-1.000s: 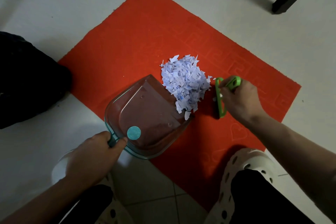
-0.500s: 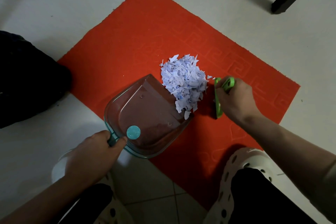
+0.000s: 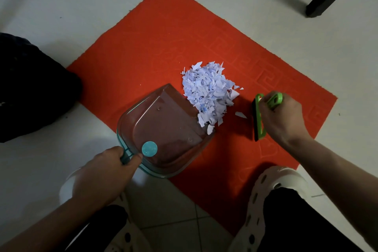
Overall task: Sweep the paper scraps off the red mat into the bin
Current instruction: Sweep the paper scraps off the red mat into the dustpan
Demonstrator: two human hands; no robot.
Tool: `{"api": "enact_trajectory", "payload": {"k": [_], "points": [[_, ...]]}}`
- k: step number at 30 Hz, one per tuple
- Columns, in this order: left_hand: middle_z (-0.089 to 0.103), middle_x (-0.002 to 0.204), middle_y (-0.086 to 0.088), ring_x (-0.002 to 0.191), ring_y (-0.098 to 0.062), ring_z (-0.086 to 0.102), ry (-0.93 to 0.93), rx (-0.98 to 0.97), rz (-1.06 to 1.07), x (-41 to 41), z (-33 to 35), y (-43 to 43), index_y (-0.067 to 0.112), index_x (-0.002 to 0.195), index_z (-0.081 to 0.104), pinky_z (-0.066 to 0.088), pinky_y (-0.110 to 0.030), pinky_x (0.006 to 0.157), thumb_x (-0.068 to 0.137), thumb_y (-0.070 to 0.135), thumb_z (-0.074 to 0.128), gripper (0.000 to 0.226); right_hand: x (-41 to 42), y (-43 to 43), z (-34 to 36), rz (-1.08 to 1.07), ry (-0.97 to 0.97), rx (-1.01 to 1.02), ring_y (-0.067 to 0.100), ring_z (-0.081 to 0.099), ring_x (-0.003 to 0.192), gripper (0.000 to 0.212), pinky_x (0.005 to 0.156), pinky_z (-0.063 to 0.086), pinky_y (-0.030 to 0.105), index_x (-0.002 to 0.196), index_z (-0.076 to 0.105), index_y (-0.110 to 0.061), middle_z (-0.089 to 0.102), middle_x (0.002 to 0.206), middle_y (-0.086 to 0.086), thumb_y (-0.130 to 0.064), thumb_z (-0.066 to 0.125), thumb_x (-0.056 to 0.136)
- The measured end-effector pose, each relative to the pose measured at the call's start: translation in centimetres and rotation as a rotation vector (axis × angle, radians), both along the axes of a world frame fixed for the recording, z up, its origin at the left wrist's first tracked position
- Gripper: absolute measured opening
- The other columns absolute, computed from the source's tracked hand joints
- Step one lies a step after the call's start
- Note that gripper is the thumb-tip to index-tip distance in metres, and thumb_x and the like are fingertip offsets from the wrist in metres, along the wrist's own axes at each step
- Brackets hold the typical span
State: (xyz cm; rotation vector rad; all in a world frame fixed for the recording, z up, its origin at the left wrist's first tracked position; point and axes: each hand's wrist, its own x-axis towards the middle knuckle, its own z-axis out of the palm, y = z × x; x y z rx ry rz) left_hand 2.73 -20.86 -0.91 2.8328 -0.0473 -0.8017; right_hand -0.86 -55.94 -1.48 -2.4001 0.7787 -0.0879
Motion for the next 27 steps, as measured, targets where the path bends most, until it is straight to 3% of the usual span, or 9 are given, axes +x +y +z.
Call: {"api": "enact_trajectory", "payload": {"k": [4,8,16,20,24,27], "points": [[0.059,0.064,0.0,0.06,-0.012,0.058,0.003,-0.008,-0.004,-0.1,-0.1,-0.1,0.02,0.072,0.054,0.044,-0.025,0.055,0.092,0.053,0.049,0.039,0.7,2.3,-0.3,0.069,0.01,0.065,0.027,0.059,0.079,0.011,0.072,0.04,0.027,0.083,0.066,-0.011,0.064,0.088,0.014,-0.007,0.056,0.085],[0.059,0.064,-0.001,0.059,-0.012,0.058,0.0,-0.005,-0.003,0.0,0.0,-0.3,0.02,0.072,0.053,0.043,-0.025,0.054,0.092,0.053,0.05,0.04,1.6,2.9,0.5,0.031,-0.044,0.207,0.027,0.064,0.074,0.02,0.068,0.048,0.031,0.083,0.065,-0.021,0.065,0.077,0.007,-0.006,0.052,0.082],[0.058,0.064,-0.003,0.057,-0.013,0.056,-0.002,-0.033,0.003,0.0,0.4,-0.5,0.017,0.072,0.054,0.035,-0.023,0.051,0.093,0.05,0.05,0.04,1.3,1.0,0.7,0.033,-0.002,0.02,0.026,0.058,0.081,0.01,0.073,0.05,0.039,0.091,0.066,-0.011,0.063,0.095,0.011,-0.012,0.055,0.089],[0.056,0.062,-0.003,0.058,-0.016,0.056,-0.008,-0.045,0.005,-0.1,0.0,-0.4,0.017,0.07,0.053,0.038,-0.026,0.053,0.092,0.052,0.051,0.041,1.8,3.1,0.4,0.153,-0.004,0.024,0.028,0.061,0.08,0.011,0.069,0.04,0.027,0.091,0.069,-0.011,0.066,0.088,0.008,-0.007,0.061,0.085],[0.057,0.063,-0.003,0.059,-0.015,0.056,-0.002,-0.042,-0.001,0.0,-0.2,-0.3,0.017,0.071,0.053,0.038,-0.026,0.053,0.092,0.053,0.05,0.041,2.3,4.9,1.2,0.228,-0.054,0.133,0.025,0.064,0.068,0.012,0.064,0.047,0.032,0.088,0.068,-0.009,0.067,0.072,0.005,-0.016,0.058,0.087],[0.057,0.063,-0.003,0.058,-0.014,0.056,-0.014,-0.037,-0.003,0.0,-0.2,-0.3,0.018,0.07,0.053,0.037,-0.025,0.053,0.092,0.053,0.05,0.041,2.5,4.5,1.8,0.205,-0.097,0.067,0.024,0.06,0.066,0.016,0.063,0.045,0.032,0.086,0.068,-0.009,0.066,0.071,0.006,-0.021,0.056,0.088]]}}
